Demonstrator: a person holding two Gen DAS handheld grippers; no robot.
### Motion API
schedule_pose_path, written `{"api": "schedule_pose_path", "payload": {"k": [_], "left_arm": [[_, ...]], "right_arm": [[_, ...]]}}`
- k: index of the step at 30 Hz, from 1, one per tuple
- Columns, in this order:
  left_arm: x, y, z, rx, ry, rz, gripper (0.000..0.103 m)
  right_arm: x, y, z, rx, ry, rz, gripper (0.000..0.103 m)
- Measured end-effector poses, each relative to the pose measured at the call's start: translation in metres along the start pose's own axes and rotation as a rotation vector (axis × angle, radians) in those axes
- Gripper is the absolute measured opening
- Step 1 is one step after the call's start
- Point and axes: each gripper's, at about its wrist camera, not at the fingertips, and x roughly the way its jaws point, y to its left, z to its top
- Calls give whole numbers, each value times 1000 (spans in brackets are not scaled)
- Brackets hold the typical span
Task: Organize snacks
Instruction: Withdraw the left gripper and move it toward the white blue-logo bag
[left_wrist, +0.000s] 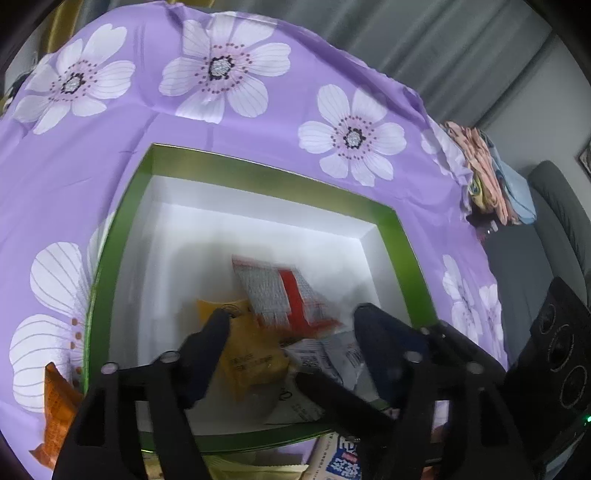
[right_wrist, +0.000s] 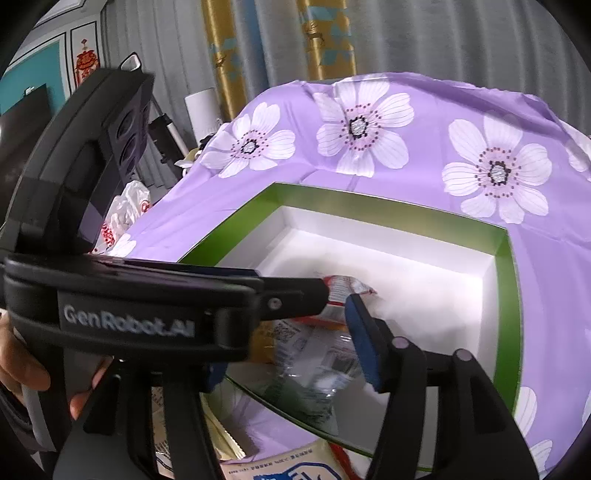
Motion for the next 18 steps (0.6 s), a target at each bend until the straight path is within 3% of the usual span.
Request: {"api": "schedule_pose_path", "payload": {"k": [5, 7, 18], "left_arm": [[-14, 4, 1, -3, -26, 30, 72], [-24, 5, -1, -5, -41, 40, 78], [-75, 8, -28, -15, -96, 95, 78]], "right_arm": [[-18, -8, -3, 34, -22, -17, 62], [-27, -11, -5, 47, -31, -24, 63], [-77, -13, -31, 95, -57, -48, 67]]}}
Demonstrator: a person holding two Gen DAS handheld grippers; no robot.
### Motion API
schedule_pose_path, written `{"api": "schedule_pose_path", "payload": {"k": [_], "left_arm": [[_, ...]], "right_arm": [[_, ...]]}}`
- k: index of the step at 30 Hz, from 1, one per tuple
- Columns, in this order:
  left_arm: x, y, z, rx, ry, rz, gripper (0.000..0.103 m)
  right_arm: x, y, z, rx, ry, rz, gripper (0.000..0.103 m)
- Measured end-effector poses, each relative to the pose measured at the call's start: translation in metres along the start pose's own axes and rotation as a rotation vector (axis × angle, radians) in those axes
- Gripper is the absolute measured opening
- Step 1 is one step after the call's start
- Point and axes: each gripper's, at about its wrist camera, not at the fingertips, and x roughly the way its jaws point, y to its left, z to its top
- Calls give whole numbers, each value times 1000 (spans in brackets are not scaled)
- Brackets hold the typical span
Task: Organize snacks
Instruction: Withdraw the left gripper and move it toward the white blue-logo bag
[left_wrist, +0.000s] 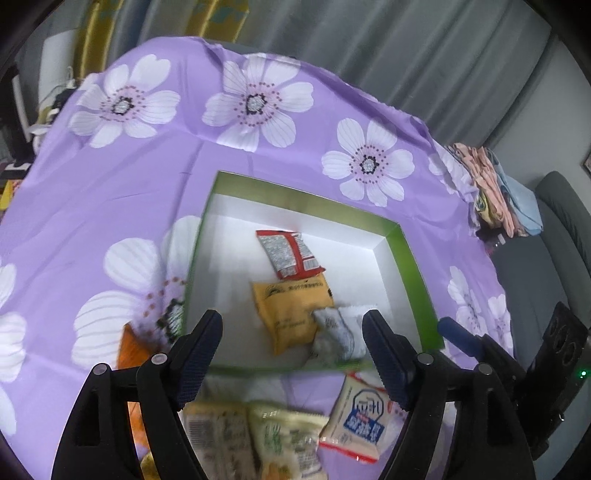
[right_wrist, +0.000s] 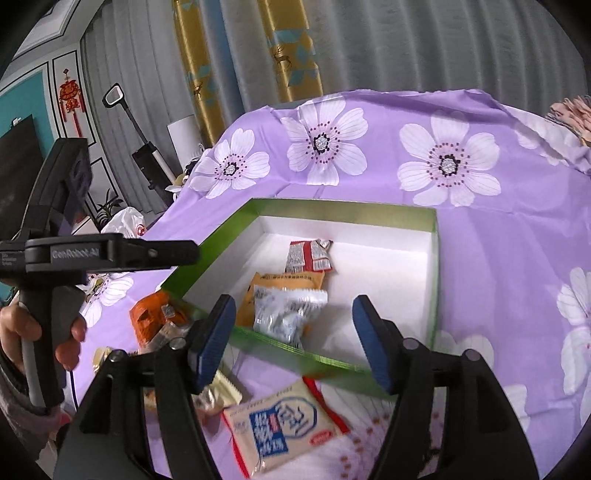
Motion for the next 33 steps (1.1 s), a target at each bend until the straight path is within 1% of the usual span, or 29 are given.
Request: {"api": "schedule_pose_path", "payload": {"k": [5, 10, 16, 19, 23, 27, 33], "left_arm": [[-21, 5, -22, -8, -1, 29, 79], [-33, 12, -42, -37, 17, 5, 79], [-40, 25, -69, -71, 52, 16, 79], [-41, 24, -79, -66, 73, 34, 79], [-45, 24, -85, -70, 77, 29, 79], [-48, 21, -89, -58, 79, 42, 79], [-38, 3, -93, -14, 104, 50, 79]], "right_arm": [[-12, 1, -21, 13, 31, -7, 67], [-22, 1, -40, 31, 64, -8, 67], [-29, 2, -58, 28, 96, -21, 67], [-30, 1, -67, 51, 111, -11, 67], [-31, 3, -73, 66, 116, 3, 67], [-34, 6, -77, 69, 110, 7, 67], [-30, 3, -82, 93, 121, 25, 67]]}}
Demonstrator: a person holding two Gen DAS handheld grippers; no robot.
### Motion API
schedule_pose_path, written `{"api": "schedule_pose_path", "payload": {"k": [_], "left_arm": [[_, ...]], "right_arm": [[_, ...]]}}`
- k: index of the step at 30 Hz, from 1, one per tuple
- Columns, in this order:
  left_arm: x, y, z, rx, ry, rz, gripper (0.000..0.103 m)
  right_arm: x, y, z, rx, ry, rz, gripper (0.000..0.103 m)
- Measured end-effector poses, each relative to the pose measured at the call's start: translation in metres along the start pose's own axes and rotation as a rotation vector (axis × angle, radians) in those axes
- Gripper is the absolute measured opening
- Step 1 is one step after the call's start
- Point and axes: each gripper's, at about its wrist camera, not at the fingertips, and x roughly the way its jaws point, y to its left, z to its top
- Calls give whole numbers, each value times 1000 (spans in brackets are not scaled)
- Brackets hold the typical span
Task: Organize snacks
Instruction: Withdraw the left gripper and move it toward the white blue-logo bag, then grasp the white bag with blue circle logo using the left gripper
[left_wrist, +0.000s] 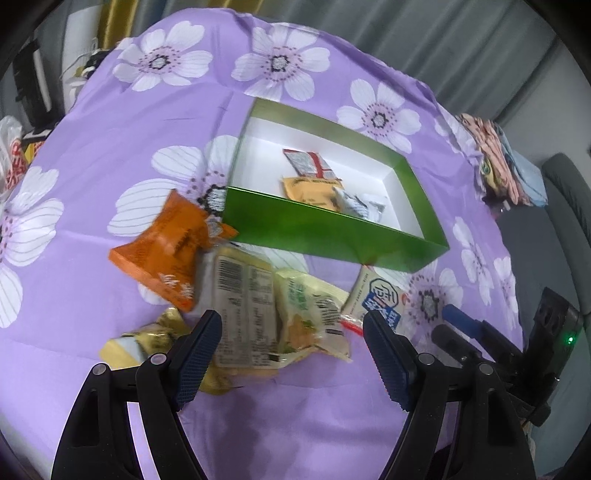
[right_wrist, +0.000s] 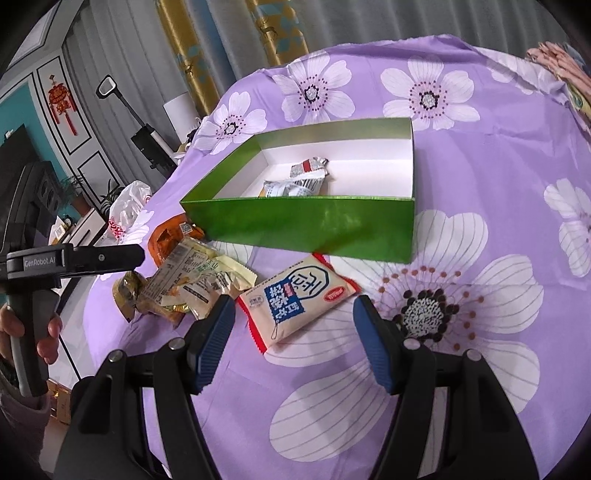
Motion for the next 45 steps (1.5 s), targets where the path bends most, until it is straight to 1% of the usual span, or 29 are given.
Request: {"api": "schedule_pose_path", "payload": {"k": [5, 11, 15, 18, 21, 25, 29, 32, 34, 38, 43, 45], "left_arm": [[9, -24, 4, 68, 5, 9, 79], [24, -55, 11, 173, 8, 22, 79], [38, -73, 15, 227, 14, 3, 79], [53, -84, 18, 263, 37, -16, 79], [67, -92, 19, 279, 71, -47, 79], [86, -101, 25, 286, 135, -116, 79], [101, -108, 29, 305, 180, -100, 79], [113, -108, 29, 312, 224, -46, 79], [118, -104, 29, 305, 242, -28, 79], [128, -101, 27, 286, 295, -49, 79], [135, -107, 22, 313, 337, -64, 79], [134, -106, 23, 296, 360, -102, 79]], "right_arm": [[0, -1, -3, -10, -5, 1, 67], [3, -6, -6, 10, -5, 15, 67], [5, -9, -9, 17, 0, 16, 67], [9, -12, -10, 26, 7, 19, 67], [12, -14, -11, 32, 16, 21, 67], [18, -14, -13, 29, 30, 23, 67], [20, -14, -14, 23, 37, 27, 67], [22, -15, -14, 26, 44, 31, 67], [23, -15, -14, 30, 47, 36, 67], [26, -15, -14, 41, 56, 52, 67], [30, -10, -13, 33, 68, 57, 67], [31, -11, -12, 34, 73, 56, 67]]}}
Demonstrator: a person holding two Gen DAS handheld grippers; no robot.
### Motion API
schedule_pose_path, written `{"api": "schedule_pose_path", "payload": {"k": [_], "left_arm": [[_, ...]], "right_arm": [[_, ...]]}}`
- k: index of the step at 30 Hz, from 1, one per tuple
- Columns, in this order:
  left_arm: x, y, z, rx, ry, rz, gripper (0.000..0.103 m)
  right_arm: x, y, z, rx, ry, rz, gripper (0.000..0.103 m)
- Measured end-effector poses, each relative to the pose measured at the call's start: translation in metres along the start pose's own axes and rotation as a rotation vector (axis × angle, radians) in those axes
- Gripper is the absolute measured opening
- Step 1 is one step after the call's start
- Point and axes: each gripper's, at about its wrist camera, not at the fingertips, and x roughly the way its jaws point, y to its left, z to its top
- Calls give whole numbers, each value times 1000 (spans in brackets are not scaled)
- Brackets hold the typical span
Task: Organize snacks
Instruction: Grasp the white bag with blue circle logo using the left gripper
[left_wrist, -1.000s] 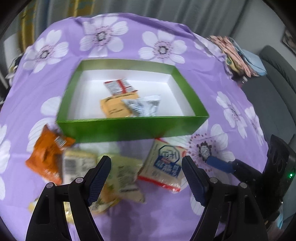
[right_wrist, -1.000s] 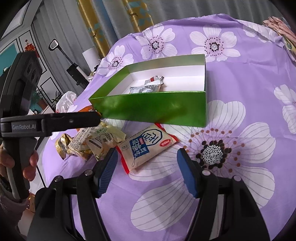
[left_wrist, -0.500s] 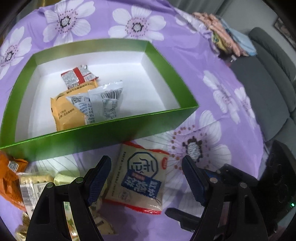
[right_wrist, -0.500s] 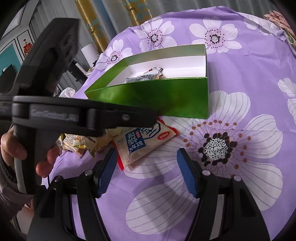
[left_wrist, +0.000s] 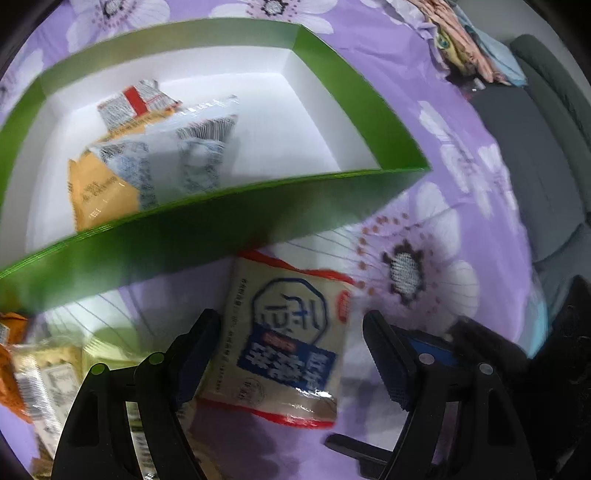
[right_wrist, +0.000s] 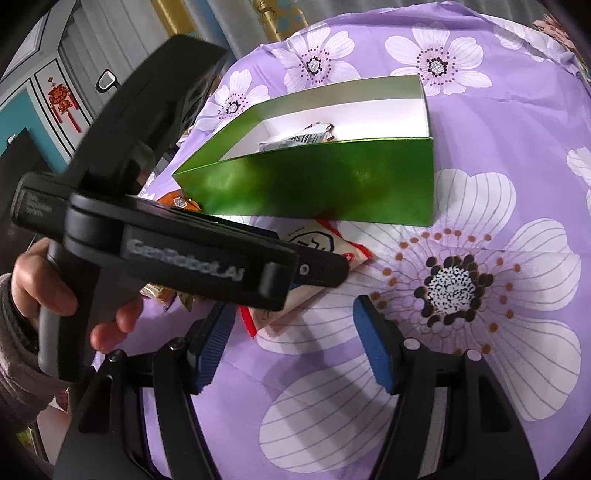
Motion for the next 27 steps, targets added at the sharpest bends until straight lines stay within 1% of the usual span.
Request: {"api": "schedule_pose_path", "payload": {"k": [2, 4, 5, 9, 14, 15, 16, 19, 21, 23, 27], "left_arm": [[-2, -1, -3, -13, 12, -50, 79], [-1, -2, -5, -22, 21, -79, 79], [-2, -1, -5, -25, 21, -81, 79], [-3, -1, -9, -50, 5, -81, 79], [-4, -4, -14, -62, -40, -36, 79], [-4, -2, -15, -60, -48, -34, 78], [-4, -3, -16, -56, -57, -26, 75], [-4, -2, -17, -48, -74, -14, 69], [-4, -1, -19, -40, -83, -4, 63], [-5, -1, -21, -27, -93, 0, 59], [-5, 1, -25, -11, -108, 3, 52]], "right_arm": [[1, -2, 1, 6, 2, -4, 67], [2, -5, 1, 18, 6, -8, 67], [2, -6, 0, 21, 7, -10, 67], [1, -15, 0, 48, 8, 5, 67], [2, -11, -2, 48, 6, 5, 68], [3, -11, -1, 48, 7, 4, 68], [4, -10, -1, 47, 7, 3, 68], [9, -6, 2, 40, 6, 1, 65], [12, -3, 2, 31, 10, -11, 59], [15, -1, 2, 14, 14, -25, 50], [17, -2, 2, -8, 15, -46, 41]]}}
